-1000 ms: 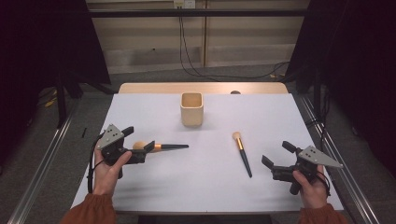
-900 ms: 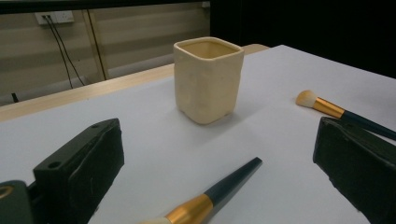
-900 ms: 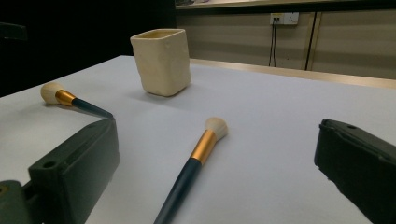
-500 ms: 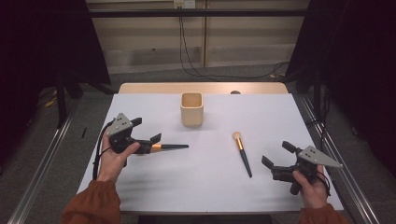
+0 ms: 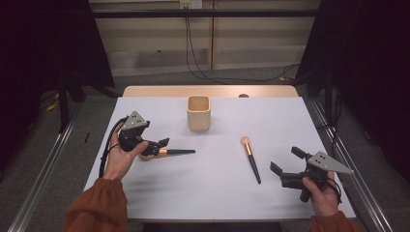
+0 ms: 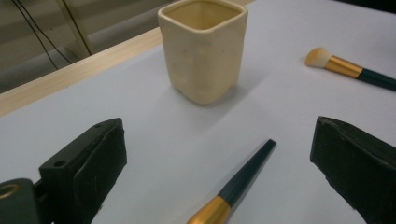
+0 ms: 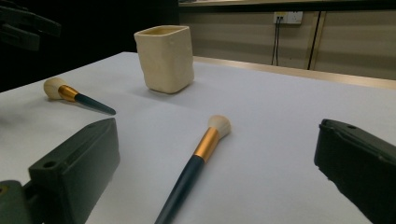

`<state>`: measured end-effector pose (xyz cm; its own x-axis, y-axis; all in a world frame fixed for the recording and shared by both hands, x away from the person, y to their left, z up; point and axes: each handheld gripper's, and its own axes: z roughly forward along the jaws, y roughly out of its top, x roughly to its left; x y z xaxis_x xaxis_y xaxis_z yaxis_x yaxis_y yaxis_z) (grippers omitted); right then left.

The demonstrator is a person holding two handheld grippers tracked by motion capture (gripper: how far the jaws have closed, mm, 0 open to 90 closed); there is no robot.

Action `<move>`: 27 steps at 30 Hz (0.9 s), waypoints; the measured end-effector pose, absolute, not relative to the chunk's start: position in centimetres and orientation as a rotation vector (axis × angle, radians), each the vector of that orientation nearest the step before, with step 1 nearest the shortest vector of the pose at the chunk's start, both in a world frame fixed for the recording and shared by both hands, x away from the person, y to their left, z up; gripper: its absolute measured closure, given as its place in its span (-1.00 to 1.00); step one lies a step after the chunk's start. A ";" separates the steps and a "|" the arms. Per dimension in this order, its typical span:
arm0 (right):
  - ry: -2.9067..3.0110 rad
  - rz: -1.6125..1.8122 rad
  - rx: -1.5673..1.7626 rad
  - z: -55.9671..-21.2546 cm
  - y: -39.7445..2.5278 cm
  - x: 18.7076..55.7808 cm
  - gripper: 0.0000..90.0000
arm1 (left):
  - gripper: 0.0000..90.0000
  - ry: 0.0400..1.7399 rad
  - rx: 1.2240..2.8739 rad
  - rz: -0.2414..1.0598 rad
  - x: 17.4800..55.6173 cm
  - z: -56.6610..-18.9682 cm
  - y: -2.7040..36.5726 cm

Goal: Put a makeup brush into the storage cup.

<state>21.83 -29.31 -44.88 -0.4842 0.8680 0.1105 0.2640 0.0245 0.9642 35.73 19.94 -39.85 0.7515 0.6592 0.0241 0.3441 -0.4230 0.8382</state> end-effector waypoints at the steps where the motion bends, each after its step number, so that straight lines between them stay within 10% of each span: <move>1: 1.781 1.486 1.149 -44.9 -29.3 21.8 -1.00 | -0.92 0.761 2.063 0.417 35.9 -40.0 19.9; 27: 1.792 1.481 1.141 -44.9 -29.3 21.9 -1.00 | -0.87 0.738 2.479 0.184 38.5 -40.8 18.6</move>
